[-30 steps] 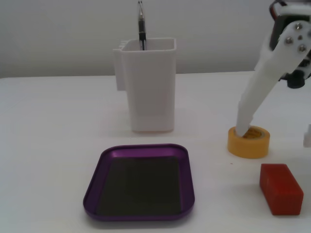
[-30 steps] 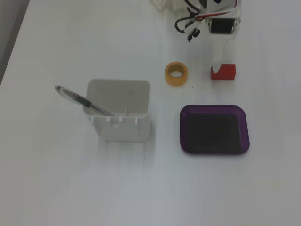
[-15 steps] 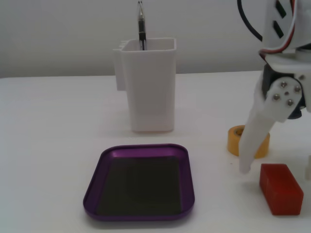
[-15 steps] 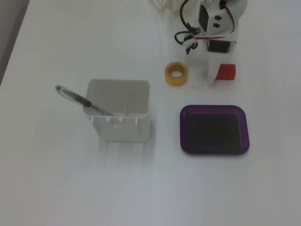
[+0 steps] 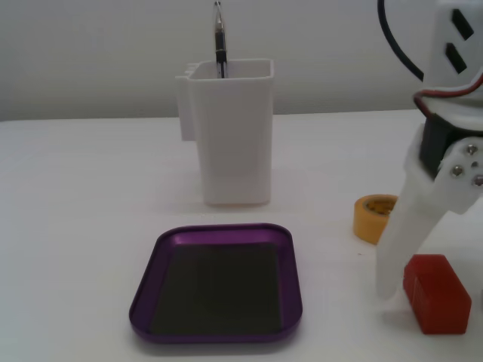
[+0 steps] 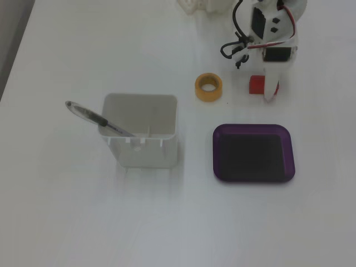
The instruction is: Pick up the red cube and place it in the box.
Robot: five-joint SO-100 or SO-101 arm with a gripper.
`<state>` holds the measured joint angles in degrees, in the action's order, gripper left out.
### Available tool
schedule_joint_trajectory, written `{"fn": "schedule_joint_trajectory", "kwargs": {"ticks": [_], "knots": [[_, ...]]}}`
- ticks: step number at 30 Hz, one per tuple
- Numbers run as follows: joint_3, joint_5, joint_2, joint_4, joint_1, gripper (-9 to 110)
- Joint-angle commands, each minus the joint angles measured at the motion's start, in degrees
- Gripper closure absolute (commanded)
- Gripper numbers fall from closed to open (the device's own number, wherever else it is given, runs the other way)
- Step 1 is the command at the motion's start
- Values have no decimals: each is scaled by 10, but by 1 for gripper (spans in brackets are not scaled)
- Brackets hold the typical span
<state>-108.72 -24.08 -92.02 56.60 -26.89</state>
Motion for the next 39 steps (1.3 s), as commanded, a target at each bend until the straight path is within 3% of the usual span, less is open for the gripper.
{"fn": "schedule_joint_trajectory", "kwargs": {"ticks": [1, 8, 17, 28, 39], "knots": [[14, 4, -2, -12, -1, 79], [14, 5, -1, -11, 0, 103], [35, 55, -15, 30, -3, 102], [266, 151, -47, 86, 28, 102], [298, 220, -2, -68, 45, 102]]}}
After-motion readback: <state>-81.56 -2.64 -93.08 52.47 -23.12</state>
